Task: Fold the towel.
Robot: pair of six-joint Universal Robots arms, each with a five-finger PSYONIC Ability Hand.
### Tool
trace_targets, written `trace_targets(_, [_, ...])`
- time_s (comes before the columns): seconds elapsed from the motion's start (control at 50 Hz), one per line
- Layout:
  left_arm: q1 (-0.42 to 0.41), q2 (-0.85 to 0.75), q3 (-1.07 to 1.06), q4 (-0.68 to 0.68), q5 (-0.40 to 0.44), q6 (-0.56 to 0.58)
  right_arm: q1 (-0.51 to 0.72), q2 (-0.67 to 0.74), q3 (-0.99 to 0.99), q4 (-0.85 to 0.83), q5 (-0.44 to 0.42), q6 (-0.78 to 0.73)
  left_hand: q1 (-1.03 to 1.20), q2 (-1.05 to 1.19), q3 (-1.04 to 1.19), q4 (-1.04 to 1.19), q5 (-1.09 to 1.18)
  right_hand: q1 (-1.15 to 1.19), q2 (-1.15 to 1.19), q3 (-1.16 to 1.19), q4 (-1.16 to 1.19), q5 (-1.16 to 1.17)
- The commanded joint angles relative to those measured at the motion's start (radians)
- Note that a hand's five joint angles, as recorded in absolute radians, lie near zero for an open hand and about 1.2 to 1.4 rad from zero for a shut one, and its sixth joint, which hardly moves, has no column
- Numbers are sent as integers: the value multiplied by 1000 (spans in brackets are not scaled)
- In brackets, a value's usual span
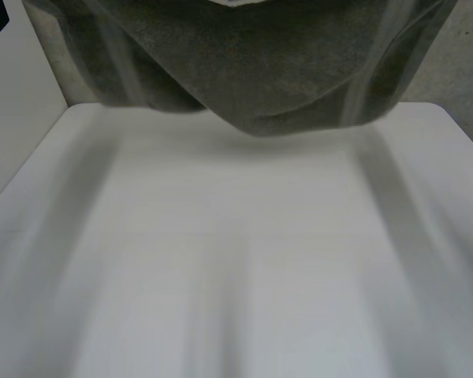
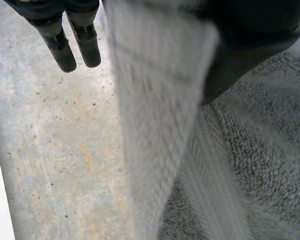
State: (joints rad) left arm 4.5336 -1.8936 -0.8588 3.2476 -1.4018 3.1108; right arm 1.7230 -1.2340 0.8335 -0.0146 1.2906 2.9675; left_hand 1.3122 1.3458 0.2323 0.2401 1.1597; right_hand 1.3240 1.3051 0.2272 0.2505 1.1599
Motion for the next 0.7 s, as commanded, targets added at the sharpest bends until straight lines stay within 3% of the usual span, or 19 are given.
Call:
trace_targets(0.02, [38,19,-218,17,18,-6,-2,-25,180,-1,-76,8,84,50,-58,-66,62,72,91,-53,-76,62])
trace_targets(0.1, [50,21,-455,121,41,-4,-26,-28,352,-27,-167,1,84,50,-58,-66,62,72,91,-53,-76,62])
trace_targets(0.28, [93,71,-912,389,153,34,-111,-32,653,-41,-261,-74,84,50,-58,-66,62,72,91,-53,-76,62])
trace_targets(0.34, [94,87,-970,408,165,55,-125,-50,760,-28,-312,-165,84,50,-58,-66,62,72,91,-53,-76,62])
trace_targets(0.38, [105,135,-1067,416,193,113,-169,-149,856,4,-347,-261,84,50,-58,-66,62,72,91,-53,-76,62])
trace_targets(0.44, [123,235,-1155,409,225,167,-200,-216,891,42,-363,-291,84,50,-58,-66,62,72,91,-53,-76,62])
trace_targets(0.54, [192,431,-1267,394,289,186,-353,-451,908,235,-465,-298,84,50,-58,-66,62,72,91,-53,-76,62])
trace_targets(0.6, [245,516,-1299,370,346,184,-390,-478,895,262,-501,-298,84,50,-58,-66,62,72,91,-53,-76,62])
trace_targets(0.7, [265,544,-1295,336,400,184,-431,-449,848,282,-554,-300,84,50,-58,-66,62,72,91,-53,-76,62])
